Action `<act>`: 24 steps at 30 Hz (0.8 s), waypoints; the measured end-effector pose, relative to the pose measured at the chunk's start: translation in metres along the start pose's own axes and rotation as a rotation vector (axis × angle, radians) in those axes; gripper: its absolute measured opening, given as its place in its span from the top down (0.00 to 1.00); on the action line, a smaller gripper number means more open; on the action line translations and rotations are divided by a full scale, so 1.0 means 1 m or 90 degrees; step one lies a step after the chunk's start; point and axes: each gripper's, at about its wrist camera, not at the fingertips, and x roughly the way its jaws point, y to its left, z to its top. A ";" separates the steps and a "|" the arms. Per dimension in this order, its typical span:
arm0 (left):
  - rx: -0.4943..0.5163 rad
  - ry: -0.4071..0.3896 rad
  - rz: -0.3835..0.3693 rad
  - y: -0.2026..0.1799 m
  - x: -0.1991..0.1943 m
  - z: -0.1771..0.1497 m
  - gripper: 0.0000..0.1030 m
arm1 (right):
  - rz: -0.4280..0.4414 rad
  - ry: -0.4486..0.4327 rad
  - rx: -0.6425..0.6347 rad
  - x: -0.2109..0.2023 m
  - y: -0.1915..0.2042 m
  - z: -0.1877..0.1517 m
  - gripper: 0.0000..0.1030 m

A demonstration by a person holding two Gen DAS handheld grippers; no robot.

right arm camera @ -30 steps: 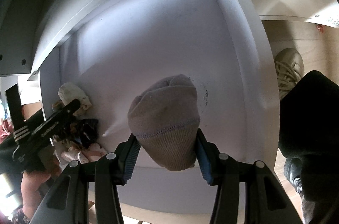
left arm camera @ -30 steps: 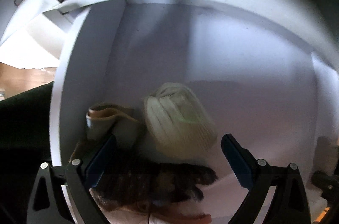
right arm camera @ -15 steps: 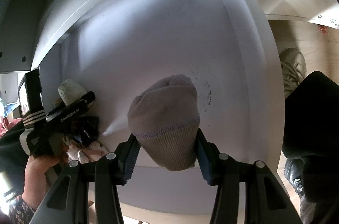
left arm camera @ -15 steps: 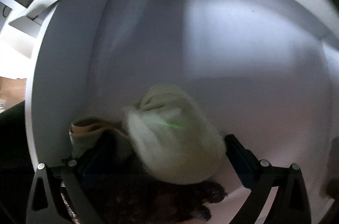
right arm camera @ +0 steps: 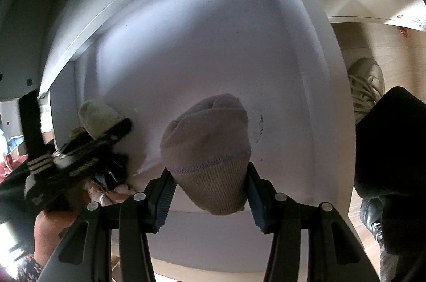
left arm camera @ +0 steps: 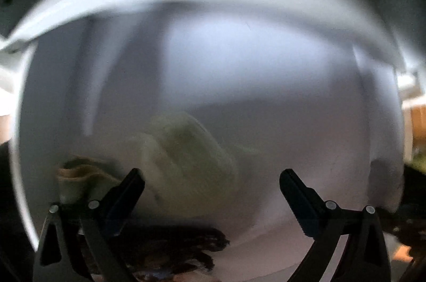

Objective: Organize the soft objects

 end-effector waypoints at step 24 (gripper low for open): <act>0.015 0.024 0.020 0.035 -0.008 -0.056 0.34 | 0.006 -0.060 -0.021 -0.031 0.010 -0.002 0.51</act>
